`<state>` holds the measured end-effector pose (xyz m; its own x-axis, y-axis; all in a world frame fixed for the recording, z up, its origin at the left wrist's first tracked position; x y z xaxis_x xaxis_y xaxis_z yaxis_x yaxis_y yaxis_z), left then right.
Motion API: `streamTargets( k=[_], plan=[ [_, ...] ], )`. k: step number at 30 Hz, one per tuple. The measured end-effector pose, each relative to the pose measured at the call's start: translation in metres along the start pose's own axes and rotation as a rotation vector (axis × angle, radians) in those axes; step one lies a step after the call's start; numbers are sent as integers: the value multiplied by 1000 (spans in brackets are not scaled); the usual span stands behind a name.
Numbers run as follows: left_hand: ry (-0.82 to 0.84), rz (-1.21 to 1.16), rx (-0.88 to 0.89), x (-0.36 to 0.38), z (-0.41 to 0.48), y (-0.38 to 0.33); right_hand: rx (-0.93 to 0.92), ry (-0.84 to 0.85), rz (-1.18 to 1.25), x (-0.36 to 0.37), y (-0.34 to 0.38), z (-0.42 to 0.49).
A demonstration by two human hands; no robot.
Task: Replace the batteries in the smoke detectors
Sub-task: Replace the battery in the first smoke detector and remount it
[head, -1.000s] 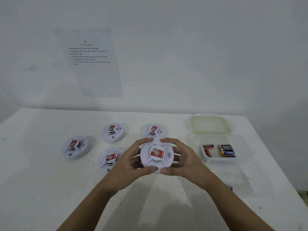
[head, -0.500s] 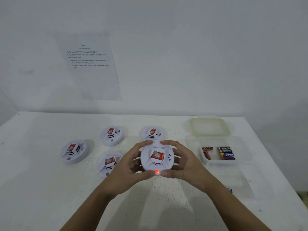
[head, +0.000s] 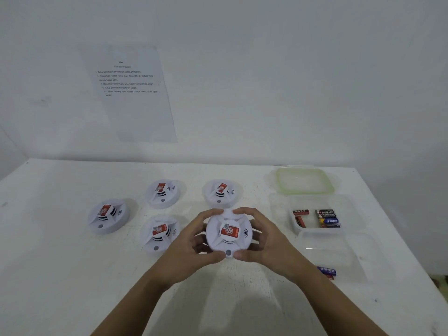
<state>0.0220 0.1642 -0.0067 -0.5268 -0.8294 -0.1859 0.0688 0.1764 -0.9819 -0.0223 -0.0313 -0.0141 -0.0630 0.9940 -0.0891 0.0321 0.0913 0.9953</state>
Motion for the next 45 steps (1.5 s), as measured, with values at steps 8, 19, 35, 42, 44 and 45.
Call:
streamTargets(
  k=[8,19,35,42,44,45],
  plan=[
    [-16,7,-18,3,-5,14,18,-21,16,9,-17,-3],
    [-11,4,-26,5,-6,17,13,-30,32,7,-25,-5],
    [-80,91,-56,3,-4,31,-40,-102,-127,4,-35,-1],
    [-86,360,1,3,2,45,-235,-305,-453,11,-42,6],
    [-86,380,22,3,3,41,-264,-310,-596,12,-47,14],
    [-81,395,28,4,5,39,-235,-283,-609,12,-50,17]
  ],
)
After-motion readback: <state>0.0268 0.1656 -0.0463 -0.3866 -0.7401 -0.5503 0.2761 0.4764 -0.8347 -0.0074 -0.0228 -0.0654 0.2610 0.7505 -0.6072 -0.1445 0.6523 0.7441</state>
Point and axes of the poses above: each hand's wrist, its own z-axis towards the middle knuckle, its own x-axis out of the palm, y = z × x, the point moved 3 cm from there along z, towards the middle knuckle, and after that the axes turned 4 degrees about -y, right-handed, at the moved point
